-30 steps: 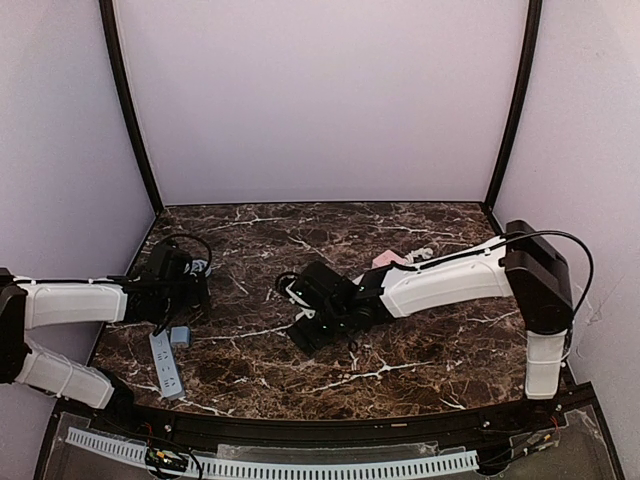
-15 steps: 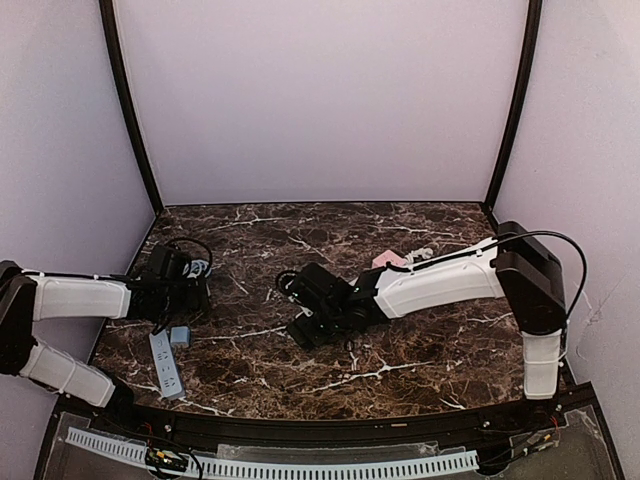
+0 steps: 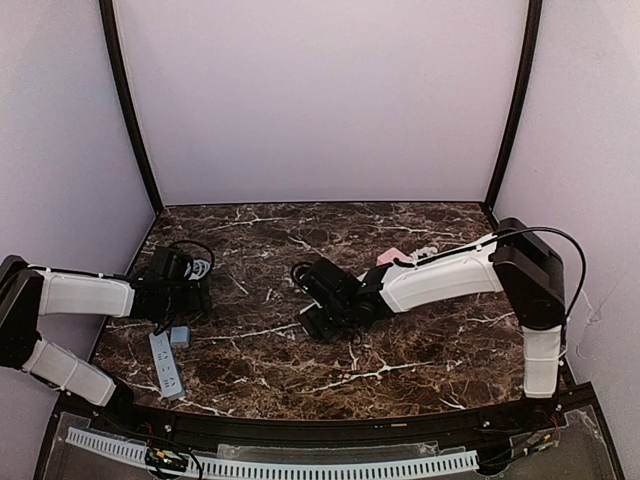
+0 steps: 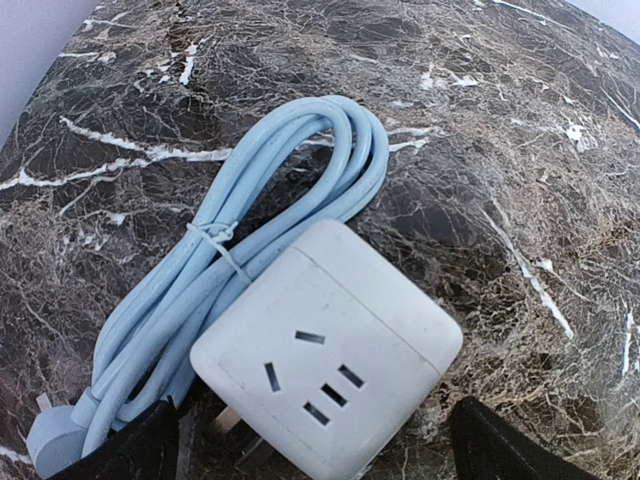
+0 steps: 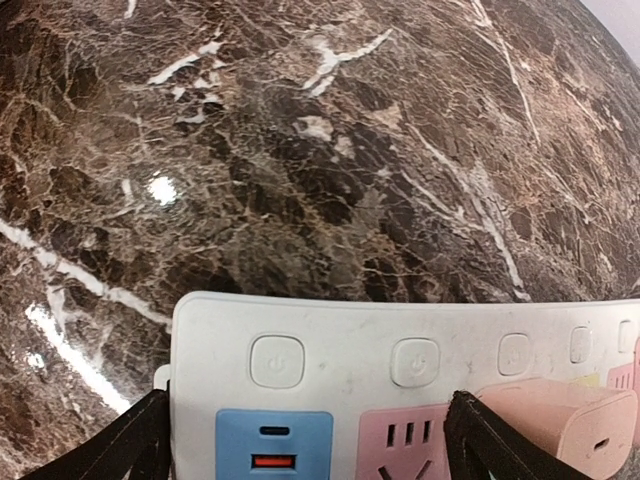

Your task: Insert the plug

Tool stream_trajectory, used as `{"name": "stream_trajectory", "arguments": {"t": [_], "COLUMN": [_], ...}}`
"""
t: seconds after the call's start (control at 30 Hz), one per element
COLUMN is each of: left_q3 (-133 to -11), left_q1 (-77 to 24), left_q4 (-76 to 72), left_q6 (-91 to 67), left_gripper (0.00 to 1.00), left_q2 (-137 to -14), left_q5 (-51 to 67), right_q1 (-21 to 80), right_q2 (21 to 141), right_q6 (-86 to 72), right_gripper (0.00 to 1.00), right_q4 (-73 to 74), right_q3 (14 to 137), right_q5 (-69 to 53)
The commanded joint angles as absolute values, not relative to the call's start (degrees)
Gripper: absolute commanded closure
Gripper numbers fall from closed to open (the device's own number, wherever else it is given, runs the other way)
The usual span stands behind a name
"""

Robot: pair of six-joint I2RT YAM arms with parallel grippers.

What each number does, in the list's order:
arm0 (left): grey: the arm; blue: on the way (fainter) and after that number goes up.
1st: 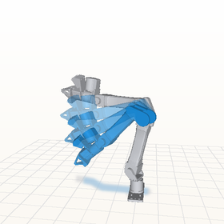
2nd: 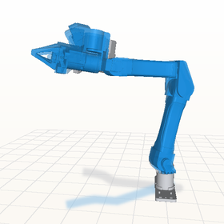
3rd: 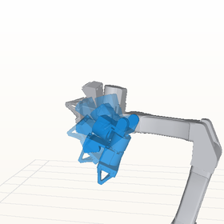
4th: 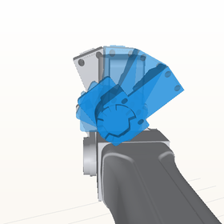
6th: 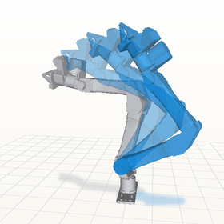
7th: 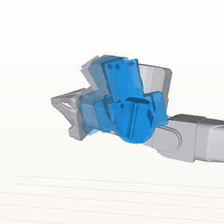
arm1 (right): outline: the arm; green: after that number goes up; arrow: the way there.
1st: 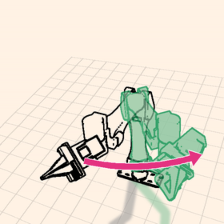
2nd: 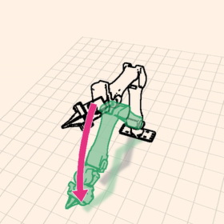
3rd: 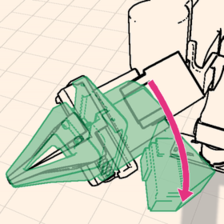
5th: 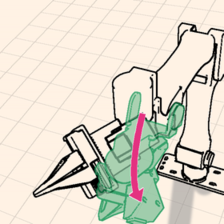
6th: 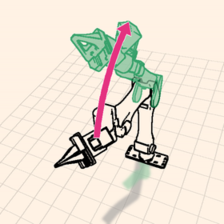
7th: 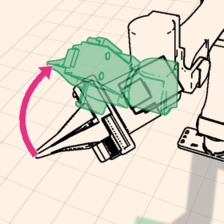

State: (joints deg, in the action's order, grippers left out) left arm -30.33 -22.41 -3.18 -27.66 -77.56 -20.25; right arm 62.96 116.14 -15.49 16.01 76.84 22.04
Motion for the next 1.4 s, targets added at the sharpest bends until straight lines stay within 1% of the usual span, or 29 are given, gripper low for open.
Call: {"name": "stream_trajectory", "arguments": {"t": [0.0,0.23,0.43,0.53,0.8,0.93,1.1,1.23,1.37], "left_q3": [-31.15,-32.39,-36.97,-38.99,-48.73,-50.81,-49.7,-45.45,-40.99], "left_q1": [-21.84,-21.82,-22.85,-23.89,-25.62,-25.74,-25.76,-25.67,-25.35], "left_q4": [-3.15,-0.67,9.05,13.98,28.97,36.82,46.63,48.45,50.07], "left_q6": [-28.52,-31.45,-35.47,-37.58,-39.25,-41.14,-47.8,-51.29,-52.97], "left_gripper": [0.06,0.09,0.09,0.09,0.09,0.1,0.1,0.12,0.13], "left_q2": [-77.63,-76.93,-76.69,-75.7,-74.62,-74.3,-69.89,-66.35,-66.75], "left_q5": [-19.65,-20.26,-21.72,-22.17,-19.02,-17.41,-20.82,-18.95,-18.32], "right_q1": [59.86,57.39,57.69,58.77,61.24,62.23,62.45,62.49,62.58], "right_q2": [115.73,111.05,106.87,104.7,99.61,96.51,92.51,91.25,90.94], "right_q6": [-16.91,-16.15,-12.64,-11.09,-7.85,-7.71,-8.12,-8.18,-7.99], "right_gripper": [0.08,0.08,0.06,0.05,0.02,0.02,0.01,0.01,0.01], "right_q4": [18.6,17.16,10.83,9.08,5.13,3.91,2.49,1.52,1.48], "right_q3": [72.61,67.99,65.18,64.78,62.59,59.43,55.13,53.99,53.4], "right_q5": [25.82,26.29,17.74,15.53,11.91,11.84,12.45,12.07,11.7]}}
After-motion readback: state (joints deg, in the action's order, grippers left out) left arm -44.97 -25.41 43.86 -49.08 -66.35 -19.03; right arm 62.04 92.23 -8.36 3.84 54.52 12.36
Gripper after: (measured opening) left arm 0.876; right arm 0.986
